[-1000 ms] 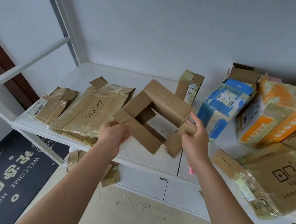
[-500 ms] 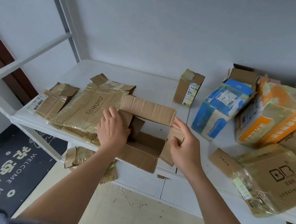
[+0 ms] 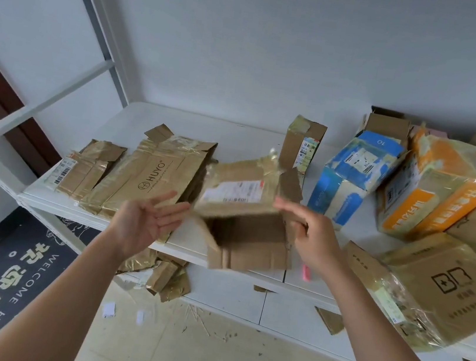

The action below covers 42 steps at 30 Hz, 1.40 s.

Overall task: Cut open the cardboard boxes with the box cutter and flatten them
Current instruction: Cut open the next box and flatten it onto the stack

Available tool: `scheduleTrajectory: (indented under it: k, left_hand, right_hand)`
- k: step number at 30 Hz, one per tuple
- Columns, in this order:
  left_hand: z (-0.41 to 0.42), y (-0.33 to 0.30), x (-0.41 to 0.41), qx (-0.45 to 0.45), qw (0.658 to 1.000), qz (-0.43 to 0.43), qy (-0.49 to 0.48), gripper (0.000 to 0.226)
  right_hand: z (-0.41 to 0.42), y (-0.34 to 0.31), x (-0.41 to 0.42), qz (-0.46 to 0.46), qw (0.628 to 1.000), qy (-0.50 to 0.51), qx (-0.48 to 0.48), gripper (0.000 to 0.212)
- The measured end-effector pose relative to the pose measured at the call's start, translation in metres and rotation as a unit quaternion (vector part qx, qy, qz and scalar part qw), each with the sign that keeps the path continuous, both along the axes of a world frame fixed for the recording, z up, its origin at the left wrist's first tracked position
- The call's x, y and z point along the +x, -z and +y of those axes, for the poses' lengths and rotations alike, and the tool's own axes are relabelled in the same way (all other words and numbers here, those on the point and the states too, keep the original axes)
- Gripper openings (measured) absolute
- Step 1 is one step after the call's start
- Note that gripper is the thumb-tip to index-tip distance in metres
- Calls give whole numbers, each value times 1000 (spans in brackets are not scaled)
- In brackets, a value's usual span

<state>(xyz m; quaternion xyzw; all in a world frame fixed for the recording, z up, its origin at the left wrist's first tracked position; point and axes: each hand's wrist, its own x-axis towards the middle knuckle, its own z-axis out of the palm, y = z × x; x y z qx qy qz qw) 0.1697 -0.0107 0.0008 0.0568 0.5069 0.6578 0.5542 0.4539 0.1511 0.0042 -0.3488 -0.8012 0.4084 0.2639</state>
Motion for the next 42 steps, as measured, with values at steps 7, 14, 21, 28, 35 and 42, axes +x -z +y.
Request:
scheduleTrajectory:
  k: [7,14,21,28,35,42]
  left_hand:
    - [13,0,2,-146,985,63,67,37]
    - [43,-13,38,-223,921,259,186,38]
    - [52,-29,41,-129,948,264,120,46]
    - [52,-29,21,-61,975,213,21,47]
    - [43,-19,25,-124,962,222,95,60]
    - [40,-30,14,-115,961,222,117,55]
  right_hand:
    - [11,15,0,39,965,30,-256,55]
    - [23,20,-15,-23,942,98,-321,47]
    - [28,-14,-11,94,913,91,-386,46]
    - [33,-38,-4,118,901,83,-408,96]
    - [31,-23,-11,70,892,128,-428,67]
    - [38,-19,-7,149,906,122,-377,15]
